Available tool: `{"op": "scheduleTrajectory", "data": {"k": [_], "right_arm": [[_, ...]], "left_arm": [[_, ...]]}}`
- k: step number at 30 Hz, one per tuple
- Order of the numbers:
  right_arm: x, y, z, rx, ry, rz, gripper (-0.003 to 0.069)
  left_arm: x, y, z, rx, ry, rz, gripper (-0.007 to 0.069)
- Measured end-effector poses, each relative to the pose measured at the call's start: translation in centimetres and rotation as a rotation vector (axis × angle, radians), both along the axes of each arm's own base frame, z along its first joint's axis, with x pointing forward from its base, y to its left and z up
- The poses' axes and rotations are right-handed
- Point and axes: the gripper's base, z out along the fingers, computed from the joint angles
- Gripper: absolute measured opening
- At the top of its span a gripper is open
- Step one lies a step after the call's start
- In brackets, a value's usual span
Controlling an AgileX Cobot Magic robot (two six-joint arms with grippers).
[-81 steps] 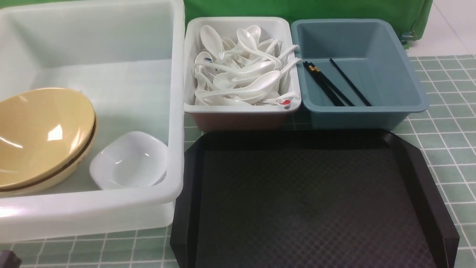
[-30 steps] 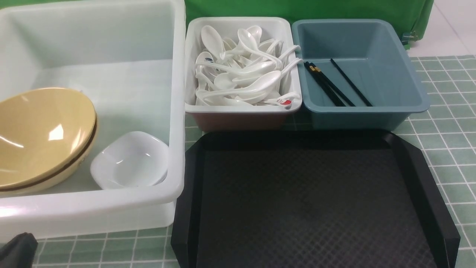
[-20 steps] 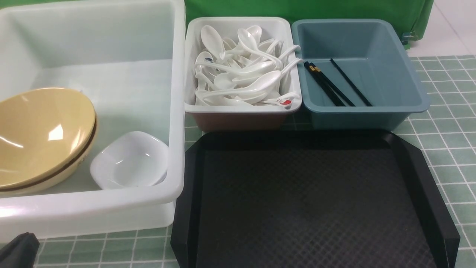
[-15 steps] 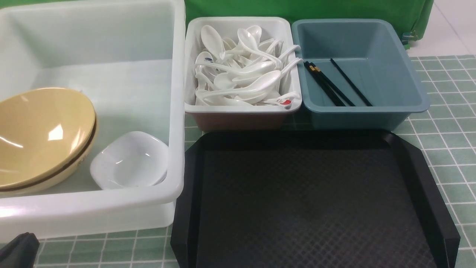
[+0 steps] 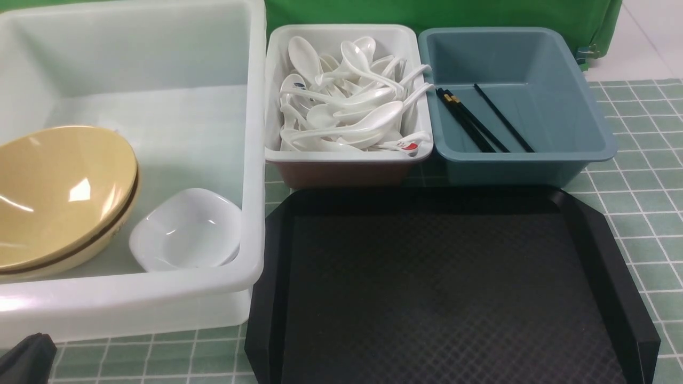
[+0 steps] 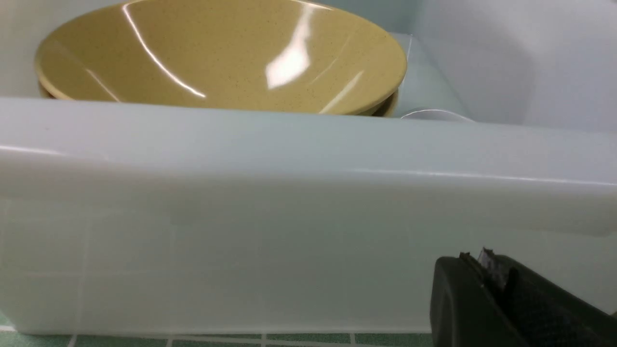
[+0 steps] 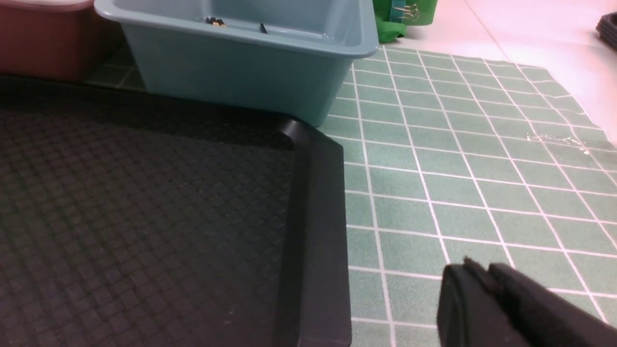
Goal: On blue table put chopsticks spoon bowls plates into blue grey white boxes.
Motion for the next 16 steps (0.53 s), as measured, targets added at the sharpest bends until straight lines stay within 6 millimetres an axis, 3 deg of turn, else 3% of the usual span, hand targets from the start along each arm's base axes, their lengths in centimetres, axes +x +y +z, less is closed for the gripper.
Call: {"op": "scheduleTrajectory", "data": {"k": [16], "right_arm": [[0.0, 0.0, 0.0, 0.0, 0.0, 0.0, 0.0107]], "left_arm": [[0.0, 0.0, 0.0, 0.0, 0.0, 0.0, 0.0004]]}}
